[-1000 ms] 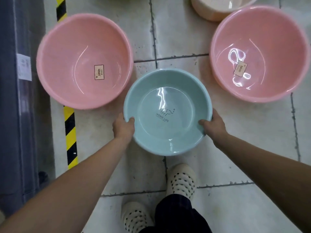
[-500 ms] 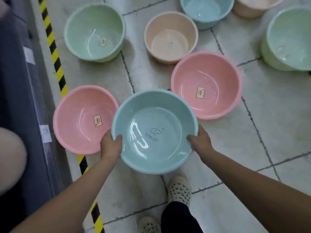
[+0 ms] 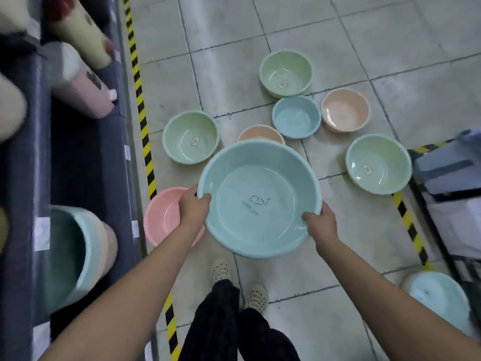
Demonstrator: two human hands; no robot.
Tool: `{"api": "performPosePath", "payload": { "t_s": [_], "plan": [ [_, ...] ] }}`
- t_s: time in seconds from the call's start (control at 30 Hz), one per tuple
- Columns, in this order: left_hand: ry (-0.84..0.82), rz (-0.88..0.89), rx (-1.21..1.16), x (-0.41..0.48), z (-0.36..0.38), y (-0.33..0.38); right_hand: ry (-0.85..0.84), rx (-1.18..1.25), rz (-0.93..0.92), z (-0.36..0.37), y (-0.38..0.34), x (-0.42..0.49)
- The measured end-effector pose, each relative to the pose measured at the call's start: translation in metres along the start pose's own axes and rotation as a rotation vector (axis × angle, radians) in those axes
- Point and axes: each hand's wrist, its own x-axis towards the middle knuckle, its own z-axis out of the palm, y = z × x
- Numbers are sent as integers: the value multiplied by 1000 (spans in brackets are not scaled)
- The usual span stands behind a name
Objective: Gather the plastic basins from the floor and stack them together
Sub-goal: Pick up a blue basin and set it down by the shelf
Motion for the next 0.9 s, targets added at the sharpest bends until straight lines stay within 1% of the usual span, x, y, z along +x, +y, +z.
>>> {"api": "performPosePath", "payload": {
  "t_s": [0.1,0.2,0.33,0.53,0.63,0.77,0.9],
  "plan": [
    [-2,21,-14,3,-14,47,13,-5,-21,-13,-50,-9],
    [9,27,-25,23,-17,86,8,-22,-36,-13,-93,8],
    [1,53,9,78,-3,129,41,-70,-26,0,-143,60],
    [-42,27,41,172,36,179,71,-59,70,31,-200,152],
    [-71,-32,59,216,61,184,64,-90,93,45,-213,202],
    [-93,-125,73,271,102,172,24,-197,123,59,-212,277],
    [-77,-226,75,328,159,137,-85,-363,99,78,-191,368]
  ]
}}
